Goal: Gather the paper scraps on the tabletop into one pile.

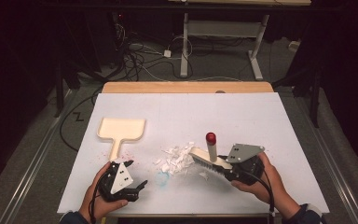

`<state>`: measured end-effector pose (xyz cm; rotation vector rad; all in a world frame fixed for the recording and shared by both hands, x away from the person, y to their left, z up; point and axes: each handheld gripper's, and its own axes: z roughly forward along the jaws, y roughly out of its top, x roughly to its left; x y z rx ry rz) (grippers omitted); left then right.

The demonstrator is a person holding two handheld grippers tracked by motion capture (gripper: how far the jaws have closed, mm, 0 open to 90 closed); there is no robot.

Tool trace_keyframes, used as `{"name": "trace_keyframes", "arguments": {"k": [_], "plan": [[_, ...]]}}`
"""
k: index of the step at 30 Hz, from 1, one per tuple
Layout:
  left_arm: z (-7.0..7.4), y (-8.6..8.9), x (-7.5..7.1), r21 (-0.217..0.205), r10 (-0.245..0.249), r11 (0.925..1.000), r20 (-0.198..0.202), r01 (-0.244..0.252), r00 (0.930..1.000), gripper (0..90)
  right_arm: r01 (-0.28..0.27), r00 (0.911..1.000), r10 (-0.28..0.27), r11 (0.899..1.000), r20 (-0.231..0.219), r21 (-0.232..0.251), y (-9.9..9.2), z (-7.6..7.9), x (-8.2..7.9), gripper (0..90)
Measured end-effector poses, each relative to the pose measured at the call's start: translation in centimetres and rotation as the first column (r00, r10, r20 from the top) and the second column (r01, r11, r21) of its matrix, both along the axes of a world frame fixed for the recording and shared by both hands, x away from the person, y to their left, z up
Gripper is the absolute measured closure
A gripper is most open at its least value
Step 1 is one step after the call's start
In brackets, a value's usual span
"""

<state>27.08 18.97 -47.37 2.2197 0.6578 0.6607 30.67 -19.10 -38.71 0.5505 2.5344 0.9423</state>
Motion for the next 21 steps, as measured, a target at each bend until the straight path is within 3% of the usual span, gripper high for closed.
{"name": "trace_keyframes", "arguments": {"k": [4,8,11,15,17,19,21], "plan": [[0.1,0.0,0.0,0.005,0.003,1.0,0.004,-0.003,1.0,18.8,0.043,0.9989,-0.044,0.998,0.019,0.046,-1.4,1.1,0.0,68.4],[0.1,-0.1,0.0,0.006,0.003,1.0,0.006,-0.003,1.0,18.8,0.073,0.9973,-0.073,0.994,-0.006,0.086,-2.7,1.6,0.2,68.4],[0.1,-0.1,0.0,0.006,0.003,1.0,0.006,-0.003,1.0,18.8,0.092,0.9957,-0.093,0.99,0.006,0.103,-3.5,2.0,0.3,68.4],[0.1,-0.1,0.1,0.003,0.004,1.0,0.005,-0.004,1.0,18.8,0.137,0.9901,-0.14,0.982,0.011,0.132,-4.2,2.1,0.6,68.4],[0.1,-0.1,0.1,0.003,0.003,1.0,0.006,-0.003,1.0,18.8,0.168,0.9843,-0.173,0.978,0.032,0.127,-4.2,1.9,0.8,68.4],[0.1,-0.1,0.1,0.005,0.004,1.0,0.005,-0.004,1.0,18.9,0.221,0.9702,-0.23,0.969,0.075,0.11,-4.3,1.4,1.4,68.4],[0.1,-0.1,0.1,0.005,0.004,1.0,0.004,-0.004,1.0,18.8,0.264,0.9595,-0.272,0.959,0.075,0.1,-4.3,0.4,2.4,68.5]]}}
